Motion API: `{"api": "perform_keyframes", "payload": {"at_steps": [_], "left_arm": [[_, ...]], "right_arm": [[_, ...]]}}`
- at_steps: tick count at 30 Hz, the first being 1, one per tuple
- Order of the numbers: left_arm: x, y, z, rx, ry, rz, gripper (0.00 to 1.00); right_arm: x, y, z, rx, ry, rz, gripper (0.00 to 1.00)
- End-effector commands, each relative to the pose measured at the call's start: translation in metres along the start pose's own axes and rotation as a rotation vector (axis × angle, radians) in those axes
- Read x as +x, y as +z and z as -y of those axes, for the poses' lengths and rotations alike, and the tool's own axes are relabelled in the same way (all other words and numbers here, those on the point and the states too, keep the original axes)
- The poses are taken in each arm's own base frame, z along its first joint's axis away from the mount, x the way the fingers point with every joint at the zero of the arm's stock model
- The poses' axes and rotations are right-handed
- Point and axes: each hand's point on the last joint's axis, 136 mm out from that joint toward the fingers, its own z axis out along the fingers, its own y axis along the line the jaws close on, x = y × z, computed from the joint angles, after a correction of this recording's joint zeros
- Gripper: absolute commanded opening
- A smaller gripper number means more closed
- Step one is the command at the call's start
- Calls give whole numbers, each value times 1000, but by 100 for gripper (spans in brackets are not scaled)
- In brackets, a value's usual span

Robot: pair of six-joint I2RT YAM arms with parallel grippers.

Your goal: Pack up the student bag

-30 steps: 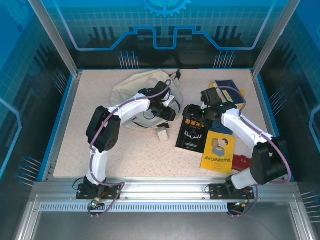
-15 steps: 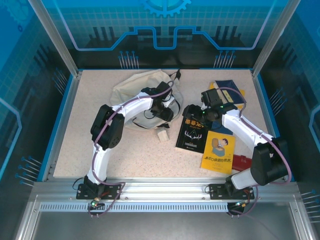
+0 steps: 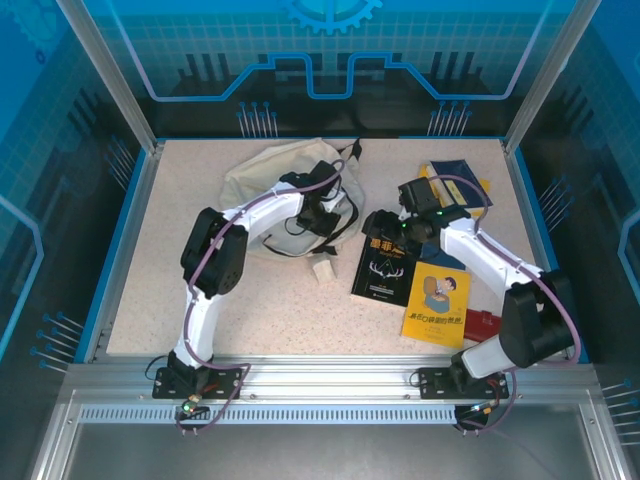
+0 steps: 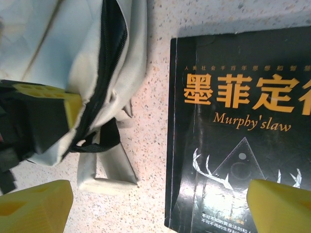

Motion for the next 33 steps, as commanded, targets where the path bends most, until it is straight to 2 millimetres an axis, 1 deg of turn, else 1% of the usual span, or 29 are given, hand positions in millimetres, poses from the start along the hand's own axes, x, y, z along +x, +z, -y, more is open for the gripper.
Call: {"api": "perform_keyframes", "payload": {"at_steps": [1, 5, 7, 11, 16, 19, 21, 23, 25, 26, 28, 30, 33], "left_arm": [[5, -35, -28, -52, -50, 30, 5], [22, -52, -59, -152, -116, 40, 2], [32, -60, -70, -180, -157, 42, 1], [49, -72, -77, -191, -207, 59, 3], [60, -84, -76, -187, -219, 73, 7], [64, -85, -74, -182, -229, 68, 12], [65, -84, -72, -166, -242, 65, 17], [64, -84, -67, -136, -267, 69, 28], [59, -88, -59, -88, -293, 89, 36], [56, -91, -54, -60, -310, 104, 41], [48, -96, -45, -1, -344, 133, 47], [41, -102, -32, 77, -384, 158, 50], [34, -106, -11, 205, -459, 174, 52]], "right_arm": [[2, 11, -5, 48, -46, -27, 93], [1, 30, 4, 167, -76, -44, 91], [0, 40, 10, 217, -85, -52, 90], [3, 60, 25, 308, -90, -83, 88], [16, 80, 32, 363, -123, -139, 88], [28, 92, 29, 370, -159, -186, 87], [38, 101, 22, 345, -190, -222, 87], [50, 112, 8, 284, -222, -271, 86], [60, 119, -11, 193, -248, -317, 84], [63, 121, -18, 153, -253, -332, 84], [60, 117, -27, 125, -252, -325, 82], [49, 104, -30, 135, -253, -277, 82], [33, 77, -30, 139, -247, -198, 83]]}}
